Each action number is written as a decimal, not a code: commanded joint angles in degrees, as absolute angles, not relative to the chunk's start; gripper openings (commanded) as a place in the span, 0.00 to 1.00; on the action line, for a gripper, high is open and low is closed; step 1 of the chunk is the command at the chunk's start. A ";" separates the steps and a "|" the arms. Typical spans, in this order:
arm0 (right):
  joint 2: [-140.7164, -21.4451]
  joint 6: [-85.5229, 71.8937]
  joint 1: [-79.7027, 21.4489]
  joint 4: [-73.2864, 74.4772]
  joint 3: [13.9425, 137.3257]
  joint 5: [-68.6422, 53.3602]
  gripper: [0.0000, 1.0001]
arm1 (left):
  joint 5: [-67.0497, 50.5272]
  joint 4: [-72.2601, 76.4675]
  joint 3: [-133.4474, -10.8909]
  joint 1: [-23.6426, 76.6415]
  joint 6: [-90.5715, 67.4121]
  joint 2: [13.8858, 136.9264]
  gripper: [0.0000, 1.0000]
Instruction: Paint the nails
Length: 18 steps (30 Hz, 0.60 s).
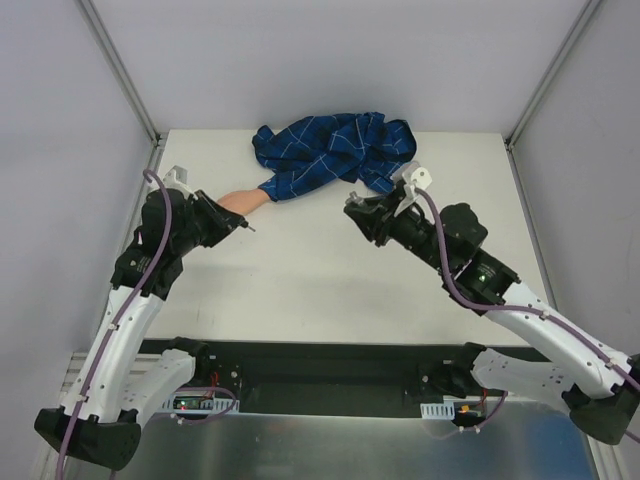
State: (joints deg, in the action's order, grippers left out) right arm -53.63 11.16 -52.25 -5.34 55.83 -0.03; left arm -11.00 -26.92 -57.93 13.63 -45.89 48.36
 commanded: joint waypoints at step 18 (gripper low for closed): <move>-67.51 7.73 -30.15 -33.31 60.83 -16.26 0.00 | 18.81 -10.20 -46.84 0.35 -43.24 66.17 0.00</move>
